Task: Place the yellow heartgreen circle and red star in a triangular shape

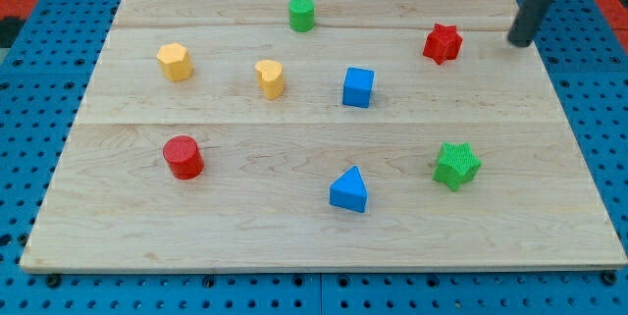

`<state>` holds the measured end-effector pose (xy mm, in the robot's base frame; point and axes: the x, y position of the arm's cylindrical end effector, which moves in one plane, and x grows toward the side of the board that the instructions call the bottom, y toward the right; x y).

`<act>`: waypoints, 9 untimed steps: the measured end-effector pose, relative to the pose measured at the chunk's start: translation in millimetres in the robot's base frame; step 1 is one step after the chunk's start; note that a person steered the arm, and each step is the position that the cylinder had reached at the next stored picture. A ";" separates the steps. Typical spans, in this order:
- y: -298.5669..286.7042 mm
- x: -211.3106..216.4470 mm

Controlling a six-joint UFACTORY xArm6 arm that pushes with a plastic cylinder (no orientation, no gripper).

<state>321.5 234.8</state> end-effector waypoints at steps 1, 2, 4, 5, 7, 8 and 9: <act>-96.4 -17.1; -163.5 -15.9; -128.2 -67.2; -125.4 -90.8; -188.2 -115.6; -222.5 -101.2; -227.9 -16.4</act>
<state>305.1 6.9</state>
